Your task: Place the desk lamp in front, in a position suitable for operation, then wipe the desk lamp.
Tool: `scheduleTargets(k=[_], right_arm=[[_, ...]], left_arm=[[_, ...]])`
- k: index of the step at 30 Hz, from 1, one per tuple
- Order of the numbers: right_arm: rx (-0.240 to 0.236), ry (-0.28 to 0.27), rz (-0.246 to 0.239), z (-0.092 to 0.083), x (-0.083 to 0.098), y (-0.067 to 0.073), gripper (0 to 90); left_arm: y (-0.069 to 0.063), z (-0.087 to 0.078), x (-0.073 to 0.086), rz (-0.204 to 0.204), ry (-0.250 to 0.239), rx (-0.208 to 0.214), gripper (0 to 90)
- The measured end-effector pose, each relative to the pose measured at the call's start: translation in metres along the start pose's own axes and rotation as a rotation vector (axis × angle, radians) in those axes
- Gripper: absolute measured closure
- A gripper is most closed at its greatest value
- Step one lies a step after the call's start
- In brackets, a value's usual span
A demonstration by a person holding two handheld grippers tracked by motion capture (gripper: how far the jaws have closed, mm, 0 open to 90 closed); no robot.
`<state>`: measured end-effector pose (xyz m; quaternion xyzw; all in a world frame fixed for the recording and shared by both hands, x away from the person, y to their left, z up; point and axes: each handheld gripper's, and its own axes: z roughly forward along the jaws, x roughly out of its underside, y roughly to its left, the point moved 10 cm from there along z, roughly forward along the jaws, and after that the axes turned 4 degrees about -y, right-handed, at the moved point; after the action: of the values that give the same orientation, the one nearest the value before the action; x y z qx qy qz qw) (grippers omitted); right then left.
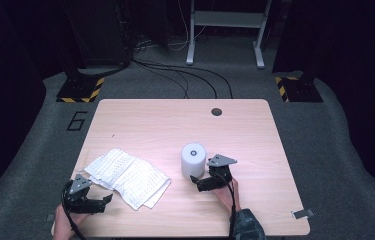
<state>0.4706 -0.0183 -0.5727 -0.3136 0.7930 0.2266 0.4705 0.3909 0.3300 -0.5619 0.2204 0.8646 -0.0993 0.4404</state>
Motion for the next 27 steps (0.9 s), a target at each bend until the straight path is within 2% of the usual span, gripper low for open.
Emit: scheduleTargets(k=[1, 8, 12, 14, 18, 25, 27], right_arm=[[-0.003, 0.003, 0.001, 0.0, 0.0, 0.0, 0.0], [0.001, 0.008, 0.001, 0.0, 0.001, 0.0, 0.0], [0.002, 0.018, -0.015, 0.001, 0.001, 0.0, 0.0], [0.002, 0.019, -0.016, 0.002, 0.001, 0.0, 0.0], [0.003, 0.016, -0.011, 0.002, 0.001, 0.0, 0.0], [0.004, 0.022, -0.009, 0.002, 0.002, 0.0, 0.0], [0.004, 0.023, -0.01, 0.002, 0.002, 0.0, 0.0]], left_arm=[[0.001, 0.0, -0.002, 0.007, 0.009, 0.005, 0.1], [0.007, 0.008, -0.021, 0.027, -0.007, -0.005, 0.0], [0.006, 0.014, -0.031, 0.035, 0.0, 0.021, 0.0], [0.006, 0.018, -0.036, 0.024, -0.013, 0.027, 0.0], [0.006, 0.026, -0.043, 0.017, -0.008, 0.037, 0.0], [-0.002, 0.049, -0.042, 0.007, 0.039, 0.075, 0.0], [-0.004, 0.055, -0.041, 0.018, 0.046, 0.071, 0.0]])
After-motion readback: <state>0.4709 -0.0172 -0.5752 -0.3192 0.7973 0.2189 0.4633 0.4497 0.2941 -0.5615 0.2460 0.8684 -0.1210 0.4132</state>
